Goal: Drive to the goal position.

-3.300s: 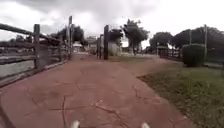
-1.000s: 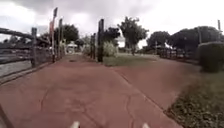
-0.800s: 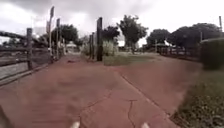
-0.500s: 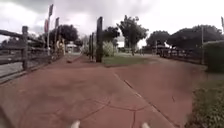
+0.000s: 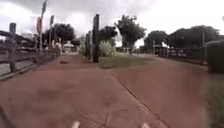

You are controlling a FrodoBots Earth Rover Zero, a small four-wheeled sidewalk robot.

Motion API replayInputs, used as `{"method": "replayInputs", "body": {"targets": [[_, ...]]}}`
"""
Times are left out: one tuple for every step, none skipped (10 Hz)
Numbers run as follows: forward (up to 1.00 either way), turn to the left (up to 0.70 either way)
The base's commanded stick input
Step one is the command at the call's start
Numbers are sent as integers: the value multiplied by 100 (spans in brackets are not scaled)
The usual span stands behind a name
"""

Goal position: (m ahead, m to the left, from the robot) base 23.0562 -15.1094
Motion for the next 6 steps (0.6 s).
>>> {"method": "replayInputs", "body": {"targets": [[70, -27], [70, -27], [70, -27], [70, -27], [70, -27], [70, -27]]}}
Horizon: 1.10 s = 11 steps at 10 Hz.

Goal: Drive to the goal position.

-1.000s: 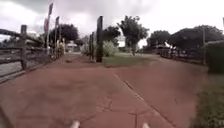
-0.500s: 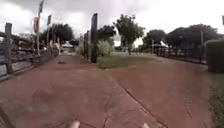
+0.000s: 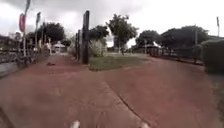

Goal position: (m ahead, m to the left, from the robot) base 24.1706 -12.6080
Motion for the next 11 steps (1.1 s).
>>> {"method": "replayInputs", "body": {"targets": [[70, -27], [70, -27], [70, -27], [70, -27], [70, -27], [70, -27], [70, -27], [70, -27], [70, -27], [70, -27], [70, -27]]}}
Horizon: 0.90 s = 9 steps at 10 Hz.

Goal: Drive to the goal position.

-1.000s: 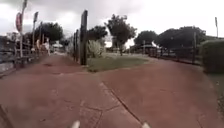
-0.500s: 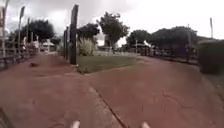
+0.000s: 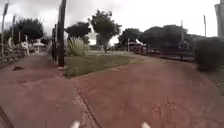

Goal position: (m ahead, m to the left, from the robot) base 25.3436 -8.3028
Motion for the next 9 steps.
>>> {"method": "replayInputs", "body": {"targets": [[70, -27], [70, -27], [70, -27], [70, -27], [70, -27], [70, -27], [70, -27], [70, -27], [70, -27]]}}
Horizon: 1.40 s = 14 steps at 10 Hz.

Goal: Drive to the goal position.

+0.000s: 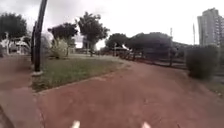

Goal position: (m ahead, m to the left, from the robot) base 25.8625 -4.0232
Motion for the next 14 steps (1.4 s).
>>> {"method": "replayInputs", "body": {"targets": [[70, -27], [70, -27], [70, -21], [70, 0], [70, 0], [70, 0], [70, 0], [70, 0], [70, 0], [70, 0], [70, 0], [70, 0], [70, -10], [70, -25]]}}
